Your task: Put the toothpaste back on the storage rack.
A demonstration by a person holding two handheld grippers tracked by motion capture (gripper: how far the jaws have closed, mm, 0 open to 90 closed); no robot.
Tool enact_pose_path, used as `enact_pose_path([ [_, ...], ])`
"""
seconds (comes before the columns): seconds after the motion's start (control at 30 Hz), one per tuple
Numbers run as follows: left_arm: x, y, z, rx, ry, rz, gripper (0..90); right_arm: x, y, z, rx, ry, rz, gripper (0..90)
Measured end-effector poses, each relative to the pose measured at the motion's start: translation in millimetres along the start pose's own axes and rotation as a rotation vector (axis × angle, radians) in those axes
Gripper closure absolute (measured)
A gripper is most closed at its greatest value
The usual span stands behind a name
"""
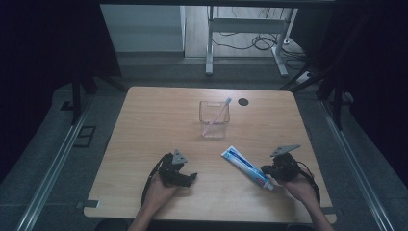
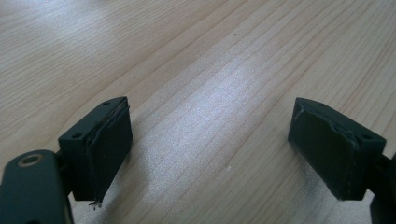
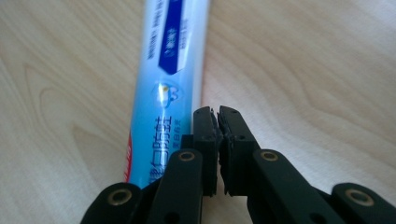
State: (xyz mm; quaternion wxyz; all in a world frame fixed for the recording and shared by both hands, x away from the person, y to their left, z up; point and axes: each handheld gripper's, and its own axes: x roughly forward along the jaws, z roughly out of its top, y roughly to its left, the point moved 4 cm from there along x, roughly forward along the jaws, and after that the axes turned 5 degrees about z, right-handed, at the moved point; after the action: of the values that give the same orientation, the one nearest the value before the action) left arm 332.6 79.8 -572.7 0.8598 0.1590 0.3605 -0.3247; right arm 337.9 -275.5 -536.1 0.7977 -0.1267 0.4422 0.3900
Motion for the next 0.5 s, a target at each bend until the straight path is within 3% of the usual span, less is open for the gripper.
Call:
enact_pose_path([
  [0.1, 0.0, 0.0, 0.0, 0.000, 0.000, 0.000, 13.7, 1.5, 2.3, -2.9, -0.008, 0.013, 0.001, 85.0],
  [0.23, -0.1, 0.0, 0.0, 0.000, 0.000, 0.000, 13.8, -2.3, -2.9, -4.2, 0.016, 0.003, 0.007, 83.5],
  [0.37, -0.1, 0.1, 0.0, 0.001, 0.001, -0.001, 13.8, -10.3, -7.5, -3.8, 0.069, 0.000, 0.012, 74.8],
  [0.5, -0.1, 0.1, 0.0, 0.001, 0.001, 0.000, 13.7, -18.6, -5.2, 0.1, 0.079, -0.018, 0.004, 63.2],
])
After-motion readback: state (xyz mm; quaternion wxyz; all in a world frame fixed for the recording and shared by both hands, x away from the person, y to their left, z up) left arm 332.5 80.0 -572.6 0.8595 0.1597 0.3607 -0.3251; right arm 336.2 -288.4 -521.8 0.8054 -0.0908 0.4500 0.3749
